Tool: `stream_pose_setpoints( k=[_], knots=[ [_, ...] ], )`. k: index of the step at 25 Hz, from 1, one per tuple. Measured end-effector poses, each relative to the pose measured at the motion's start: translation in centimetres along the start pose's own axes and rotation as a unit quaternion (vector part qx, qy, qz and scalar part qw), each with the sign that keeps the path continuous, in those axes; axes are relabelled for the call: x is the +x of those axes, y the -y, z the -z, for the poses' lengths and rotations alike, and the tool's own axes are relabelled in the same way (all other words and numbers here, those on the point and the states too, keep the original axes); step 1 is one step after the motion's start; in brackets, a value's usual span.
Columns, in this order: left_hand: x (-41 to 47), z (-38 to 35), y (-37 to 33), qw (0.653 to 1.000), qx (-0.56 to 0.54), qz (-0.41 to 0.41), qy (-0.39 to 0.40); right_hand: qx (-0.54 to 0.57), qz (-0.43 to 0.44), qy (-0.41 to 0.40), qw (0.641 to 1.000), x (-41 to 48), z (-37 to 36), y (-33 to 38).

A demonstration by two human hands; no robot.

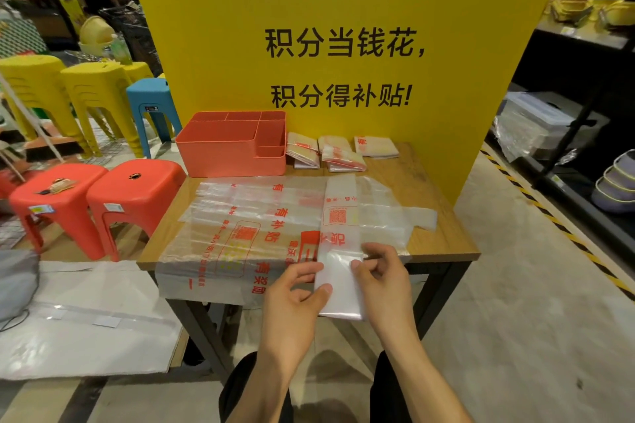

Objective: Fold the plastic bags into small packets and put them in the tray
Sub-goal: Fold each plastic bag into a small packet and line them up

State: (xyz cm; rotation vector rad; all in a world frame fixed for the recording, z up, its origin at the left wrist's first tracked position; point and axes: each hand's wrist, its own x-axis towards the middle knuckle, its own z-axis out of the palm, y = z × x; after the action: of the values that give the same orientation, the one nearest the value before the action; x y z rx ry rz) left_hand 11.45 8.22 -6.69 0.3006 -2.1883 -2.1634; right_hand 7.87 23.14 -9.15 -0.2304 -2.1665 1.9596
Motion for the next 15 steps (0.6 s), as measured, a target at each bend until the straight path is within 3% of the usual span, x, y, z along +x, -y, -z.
stream_pose_setpoints(
  k=[4, 6, 7, 9, 11, 15],
  knots=[
    [0.0, 0.2, 0.5, 1.000, -0.014, 0.004, -0.009, -0.018, 0.015, 0.005, 1.000, -0.2, -0.1, 0.1],
    [-0.1, 0.4, 0.5, 1.000, -0.022, 0.008, -0.004, -0.097, 0.101, 0.019, 0.990, -0.6, 0.9, 0.1],
    [-0.1, 0.5, 0.3, 1.000, -0.028, 0.008, -0.001, -0.163, 0.176, 0.034, 0.970, -0.5, 1.6, 0.2],
    [-0.1, 0.6, -0.2, 0.999, -0.054, 0.010, -0.002, -0.314, 0.323, 0.068, 0.890, 0.0, 2.8, -0.4],
    [0.0, 0.8, -0.8, 0.997, -0.076, 0.006, -0.009, -0.371, 0.380, 0.084, 0.843, 1.1, 3.1, -0.5],
    [0.8, 1.4, -2.1, 0.995, -0.093, 0.028, 0.013, -0.288, 0.388, 0.098, 0.870, 2.5, 2.9, -0.2]
  ],
)
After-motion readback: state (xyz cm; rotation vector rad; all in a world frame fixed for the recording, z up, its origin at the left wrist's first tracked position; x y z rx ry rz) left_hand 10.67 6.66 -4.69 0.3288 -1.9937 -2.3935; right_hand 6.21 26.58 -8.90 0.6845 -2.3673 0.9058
